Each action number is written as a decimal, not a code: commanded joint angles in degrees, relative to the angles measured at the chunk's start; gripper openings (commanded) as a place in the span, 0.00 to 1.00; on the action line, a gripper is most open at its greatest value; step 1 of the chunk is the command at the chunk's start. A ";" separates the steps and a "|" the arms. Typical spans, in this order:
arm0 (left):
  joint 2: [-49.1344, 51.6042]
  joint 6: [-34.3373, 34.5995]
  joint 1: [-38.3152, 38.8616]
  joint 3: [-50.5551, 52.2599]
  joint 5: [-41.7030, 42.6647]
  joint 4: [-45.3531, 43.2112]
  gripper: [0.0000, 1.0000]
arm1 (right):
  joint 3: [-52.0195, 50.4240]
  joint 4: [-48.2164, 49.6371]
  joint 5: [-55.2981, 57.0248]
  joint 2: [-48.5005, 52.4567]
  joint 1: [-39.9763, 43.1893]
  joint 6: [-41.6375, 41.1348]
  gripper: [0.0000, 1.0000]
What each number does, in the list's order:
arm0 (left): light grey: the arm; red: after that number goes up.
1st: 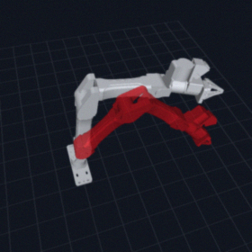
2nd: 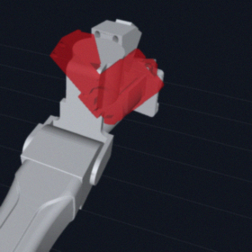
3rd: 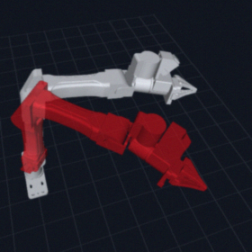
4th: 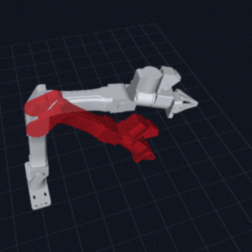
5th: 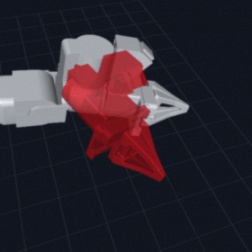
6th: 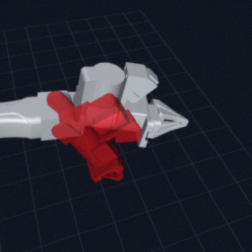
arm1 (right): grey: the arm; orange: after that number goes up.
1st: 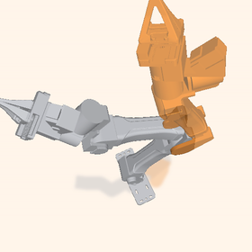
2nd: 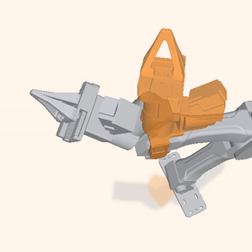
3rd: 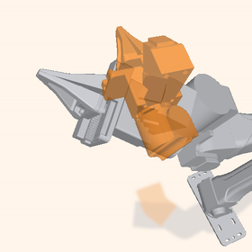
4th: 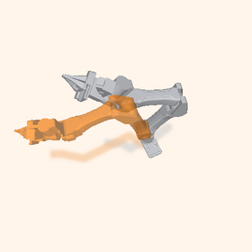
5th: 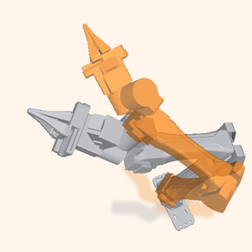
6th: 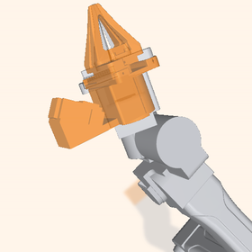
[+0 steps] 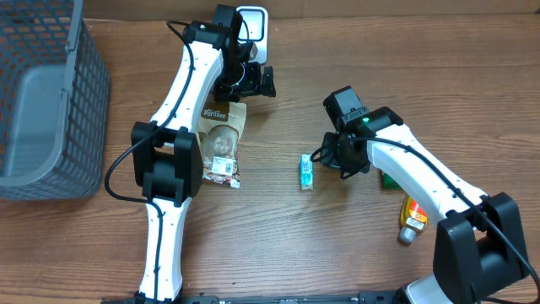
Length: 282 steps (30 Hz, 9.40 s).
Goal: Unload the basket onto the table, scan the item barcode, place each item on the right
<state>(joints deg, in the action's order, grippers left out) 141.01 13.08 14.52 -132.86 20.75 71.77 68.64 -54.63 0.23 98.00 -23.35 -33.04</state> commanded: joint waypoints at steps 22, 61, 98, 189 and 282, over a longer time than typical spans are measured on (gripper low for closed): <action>-2.69 -1.49 0.11 -0.48 -0.39 -0.07 1.00 | -1.11 1.86 -1.73 0.07 -0.22 -0.17 0.18; -2.69 -1.49 0.13 -0.48 -0.39 -0.07 1.00 | -6.93 9.22 -4.24 0.07 -0.70 -0.20 0.16; -2.69 -1.49 0.13 -0.48 -0.39 -0.07 1.00 | -6.93 9.75 -5.49 0.07 -0.70 -0.17 0.15; -2.69 -1.51 0.11 -0.48 -0.39 -0.07 1.00 | -10.21 20.96 -12.66 0.44 -3.63 0.24 0.11; -2.89 -1.31 -0.24 -0.52 -0.26 -2.10 1.00 | -13.20 26.56 -16.81 5.01 -3.98 1.53 0.17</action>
<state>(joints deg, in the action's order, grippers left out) 141.01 13.08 14.52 -132.86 20.75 70.04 56.12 -28.40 -17.15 102.39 -26.96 -31.51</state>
